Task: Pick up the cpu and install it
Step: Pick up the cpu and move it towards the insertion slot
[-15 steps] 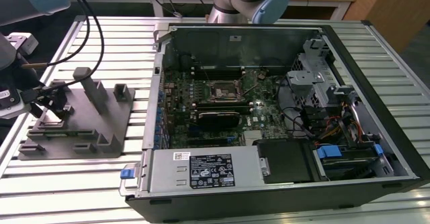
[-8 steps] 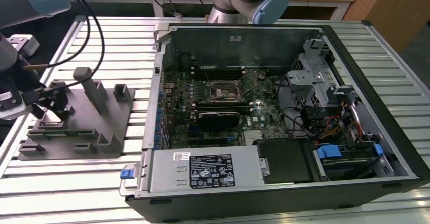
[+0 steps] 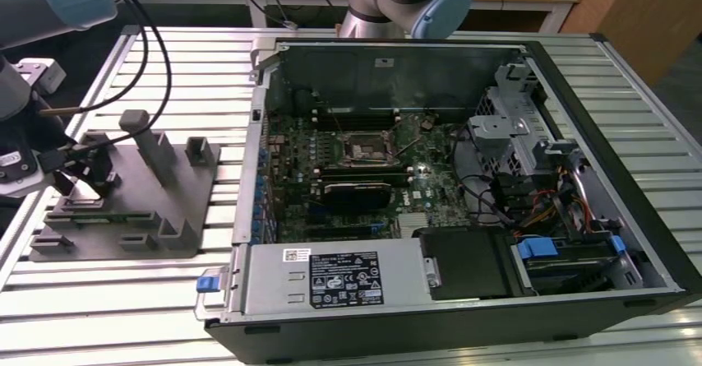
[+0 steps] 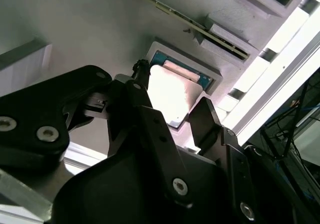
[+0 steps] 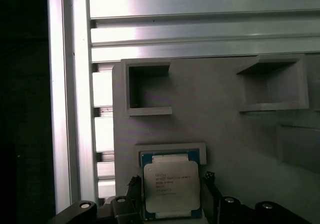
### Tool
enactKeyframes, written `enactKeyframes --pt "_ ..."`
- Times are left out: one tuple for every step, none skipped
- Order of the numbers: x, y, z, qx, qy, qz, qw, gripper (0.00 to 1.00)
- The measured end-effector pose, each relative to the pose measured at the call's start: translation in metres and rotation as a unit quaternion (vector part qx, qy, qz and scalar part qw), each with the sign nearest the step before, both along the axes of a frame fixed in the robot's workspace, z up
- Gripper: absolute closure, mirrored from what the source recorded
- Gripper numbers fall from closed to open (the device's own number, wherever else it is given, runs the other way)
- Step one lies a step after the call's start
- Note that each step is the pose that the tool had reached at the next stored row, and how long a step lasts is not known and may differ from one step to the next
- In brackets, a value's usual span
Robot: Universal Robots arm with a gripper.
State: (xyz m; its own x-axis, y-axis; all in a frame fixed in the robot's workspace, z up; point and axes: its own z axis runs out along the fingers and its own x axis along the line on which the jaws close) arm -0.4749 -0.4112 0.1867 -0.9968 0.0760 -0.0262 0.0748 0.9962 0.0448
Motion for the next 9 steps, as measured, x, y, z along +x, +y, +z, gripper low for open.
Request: enactKeyframes --pt "0.0000 0.0000 -0.0003 0.0000 0.0000 0.000 1.0000 0.41" --pt "0.0000 0.0000 -0.0005 0.0000 0.0000 0.000 1.0000 0.41" --pt "0.0000 0.0000 -0.0007 0.0000 0.0000 0.000 1.0000 0.41" --pt "0.0000 0.0001 -0.0010 0.0000 0.0000 0.000 1.0000 0.41" --pt "0.0000 0.0001 -0.0016 0.0001 -0.0001 0.000 1.0000 0.41" --pt "0.0000 0.0001 -0.0022 0.0000 -0.0001 0.001 1.0000 0.41" --pt "0.0000 0.0001 -0.0029 0.0000 0.0000 0.001 1.0000 0.41" --pt "0.0000 0.0001 -0.0035 0.0001 -0.0001 0.001 1.0000 0.41" --pt "0.0000 0.0002 -0.0040 0.0001 -0.0001 0.001 1.0000 0.41"
